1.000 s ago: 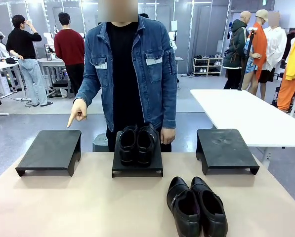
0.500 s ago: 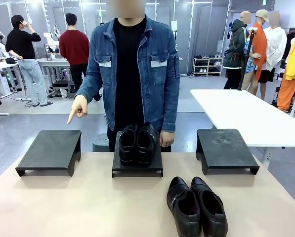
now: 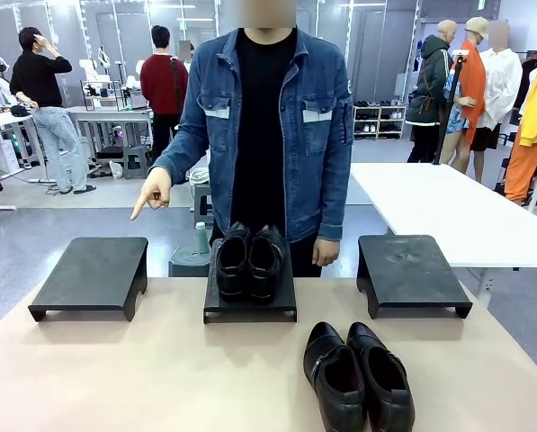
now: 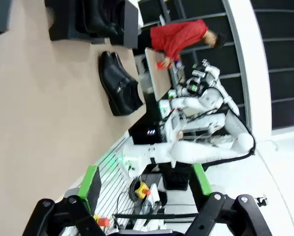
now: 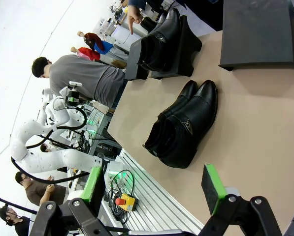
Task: Place the shoes on the stand as instructed by the person.
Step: Pick up another pair of Shoes and place it on the Shoes Stand indicated by the person.
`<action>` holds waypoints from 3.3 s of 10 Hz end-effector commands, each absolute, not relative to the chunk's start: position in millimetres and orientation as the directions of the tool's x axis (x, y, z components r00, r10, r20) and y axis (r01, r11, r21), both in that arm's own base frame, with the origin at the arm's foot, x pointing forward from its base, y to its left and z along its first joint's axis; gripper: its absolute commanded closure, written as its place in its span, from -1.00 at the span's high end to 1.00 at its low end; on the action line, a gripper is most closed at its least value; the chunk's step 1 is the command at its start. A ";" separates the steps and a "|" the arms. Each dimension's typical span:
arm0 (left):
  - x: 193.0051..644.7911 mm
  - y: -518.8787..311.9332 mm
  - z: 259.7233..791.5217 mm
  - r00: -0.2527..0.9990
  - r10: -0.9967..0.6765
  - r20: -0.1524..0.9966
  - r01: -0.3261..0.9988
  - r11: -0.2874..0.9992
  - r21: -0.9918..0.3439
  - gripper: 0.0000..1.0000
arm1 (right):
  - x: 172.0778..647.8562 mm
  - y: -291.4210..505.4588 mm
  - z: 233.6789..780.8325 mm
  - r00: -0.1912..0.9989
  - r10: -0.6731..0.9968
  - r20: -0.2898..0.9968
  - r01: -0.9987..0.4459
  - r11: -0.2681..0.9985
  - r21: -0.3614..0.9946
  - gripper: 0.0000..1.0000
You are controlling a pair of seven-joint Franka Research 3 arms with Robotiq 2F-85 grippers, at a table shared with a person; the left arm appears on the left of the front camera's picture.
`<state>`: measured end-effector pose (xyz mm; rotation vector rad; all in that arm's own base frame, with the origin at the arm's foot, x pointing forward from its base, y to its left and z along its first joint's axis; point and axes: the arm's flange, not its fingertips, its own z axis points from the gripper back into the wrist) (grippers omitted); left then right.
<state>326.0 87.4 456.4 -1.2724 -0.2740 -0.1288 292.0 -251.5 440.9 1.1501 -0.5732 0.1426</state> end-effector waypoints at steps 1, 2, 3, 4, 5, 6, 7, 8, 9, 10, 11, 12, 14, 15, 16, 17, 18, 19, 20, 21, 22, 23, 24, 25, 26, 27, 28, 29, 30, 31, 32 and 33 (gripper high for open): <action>331.6 33.7 502.6 0.958 -0.025 0.287 0.273 0.389 -0.880 0.83 | 291.4 -252.5 442.8 0.843 -0.183 0.506 -0.402 0.411 0.818 1.00; 335.2 -9.6 526.5 0.959 -0.072 0.275 0.278 0.439 -0.854 0.83 | 291.4 -252.5 442.8 0.843 -0.183 0.506 -0.402 0.411 0.818 1.00; 337.9 -51.2 541.0 0.970 -0.079 0.231 0.238 0.511 -0.826 0.83 | 291.4 -252.5 442.8 0.843 -0.183 0.506 -0.402 0.411 0.818 1.00; 338.7 -107.7 558.0 0.975 -0.092 0.203 0.217 0.593 -0.776 0.83 | 291.4 -252.5 442.8 0.843 -0.183 0.506 -0.402 0.411 0.818 1.00; 338.7 -151.6 571.9 0.973 -0.137 0.185 0.230 0.625 -0.746 0.83 | 291.4 -252.5 442.8 0.843 -0.183 0.506 -0.402 0.411 0.818 1.00; 342.0 -203.6 582.6 0.975 -0.164 0.153 0.224 0.685 -0.693 0.83 | 291.4 -252.5 442.8 0.843 -0.183 0.506 -0.402 0.411 0.818 1.00; 342.1 -240.0 587.0 0.970 -0.201 0.139 0.242 0.702 -0.670 0.83 | 291.4 -252.5 442.8 0.843 -0.183 0.506 -0.402 0.411 0.818 1.00; 339.0 -277.9 587.4 0.968 -0.215 0.131 0.248 0.729 -0.638 0.83 | 291.4 -252.5 442.8 0.843 -0.183 0.506 -0.402 0.411 0.818 1.00; 334.9 -308.9 583.2 0.964 -0.234 0.125 0.262 0.767 -0.586 0.83 | 291.4 -252.5 442.8 0.843 -0.183 0.506 -0.402 0.411 0.818 1.00; 334.9 -341.7 578.3 0.965 -0.240 0.106 0.259 0.805 -0.534 0.83 | 291.4 -252.5 442.8 0.843 -0.183 0.506 -0.402 0.411 0.818 1.00; 335.2 -362.8 573.2 0.964 -0.237 0.119 0.264 0.828 -0.495 0.83 | 291.4 -252.5 442.8 0.843 -0.183 0.506 -0.402 0.411 0.818 1.00; 333.6 -380.9 564.4 0.966 -0.231 0.117 0.259 0.846 -0.466 0.83 | 291.4 -252.5 442.8 0.843 -0.183 0.506 -0.402 0.411 0.818 1.00; 331.4 -403.6 550.0 0.967 -0.218 0.131 0.253 0.866 -0.430 0.83 | 291.4 -252.5 442.8 0.843 -0.183 0.506 -0.402 0.411 0.818 1.00; 327.9 -405.6 550.5 0.968 -0.217 0.124 0.250 0.870 -0.425 0.83 | 291.4 -252.5 442.8 0.843 -0.183 0.506 -0.402 0.411 0.818 1.00; 329.2 -404.2 549.9 0.967 -0.209 0.146 0.252 0.877 -0.409 0.83 | 291.4 -252.5 442.8 0.843 -0.183 0.506 -0.402 0.411 0.818 1.00; 327.7 -400.0 551.5 0.970 -0.200 0.141 0.241 0.876 -0.417 0.83 | 291.4 -252.5 442.8 0.843 -0.183 0.506 -0.402 0.411 0.818 1.00; 326.5 -394.6 552.8 0.970 -0.209 0.122 0.242 0.863 -0.444 0.83 | 291.4 -252.5 442.8 0.843 -0.183 0.506 -0.402 0.411 0.818 1.00; 327.1 -400.6 544.7 0.965 -0.228 0.125 0.260 0.869 -0.421 0.83 | 291.4 -252.5 442.8 0.843 -0.183 0.506 -0.402 0.411 0.818 1.00; 327.1 -400.6 544.7 0.965 -0.228 0.125 0.260 0.869 -0.421 0.83 | 291.4 -252.5 442.8 0.843 -0.183 0.506 -0.402 0.411 0.818 1.00; 327.1 -400.6 544.7 0.965 -0.228 0.125 0.260 0.869 -0.421 0.83 | 291.4 -252.5 442.8 0.843 -0.183 0.506 -0.402 0.411 0.818 1.00; 327.1 -400.6 544.7 0.965 -0.228 0.125 0.260 0.869 -0.421 0.83 | 291.4 -252.5 442.8 0.843 -0.183 0.506 -0.402 0.411 0.818 1.00; 327.1 -400.6 544.7 0.965 -0.228 0.125 0.260 0.869 -0.421 0.83 | 291.4 -252.5 442.8 0.843 -0.183 0.506 -0.402 0.411 0.818 1.00; 327.0 -399.9 546.2 0.966 -0.231 0.119 0.260 0.863 -0.432 0.83 | 291.4 -252.5 442.8 0.843 -0.183 0.506 -0.402 0.411 0.818 1.00; 322.4 -423.8 542.8 0.982 -0.183 0.042 0.186 0.920 -0.345 0.83 | 291.4 -252.5 442.8 0.843 -0.183 0.506 -0.402 0.411 0.818 1.00; 312.2 -453.4 546.9 0.976 -0.214 0.048 0.217 0.910 -0.352 0.83 | 291.4 -252.5 442.8 0.843 -0.183 0.506 -0.402 0.411 0.818 1.00; 305.3 -477.3 551.3 0.973 -0.225 0.040 0.226 0.912 -0.342 0.83 | 291.4 -252.5 442.8 0.843 -0.183 0.506 -0.402 0.411 0.818 1.00; 303.3 -495.9 551.8 0.975 -0.220 0.019 0.215 0.929 -0.300 0.83 | 291.4 -252.5 442.8 0.843 -0.183 0.506 -0.402 0.411 0.818 1.00; 305.8 -515.0 548.6 0.988 -0.152 0.003 0.148 0.958 -0.245 0.83 | 291.4 -252.5 442.8 0.843 -0.183 0.506 -0.402 0.411 0.818 1.00; 310.2 -531.2 544.7 0.993 -0.116 -0.005 0.112 0.970 -0.214 0.83 | 291.4 -252.5 442.8 0.843 -0.183 0.506 -0.402 0.411 0.818 1.00; 315.0 -547.1 539.7 0.994 -0.105 0.011 0.105 0.976 -0.189 0.83 | 291.4 -252.5 442.8 0.843 -0.183 0.506 -0.402 0.411 0.818 1.00; 321.0 -565.0 534.1 0.993 -0.116 0.015 0.116 0.976 -0.184 0.83 | 291.4 -252.5 442.8 0.843 -0.183 0.506 -0.402 0.411 0.818 1.00; 327.8 -583.3 525.3 0.994 -0.105 0.002 0.103 0.976 -0.191 0.83 | 291.4 -252.5 442.8 0.843 -0.183 0.506 -0.402 0.411 0.818 1.00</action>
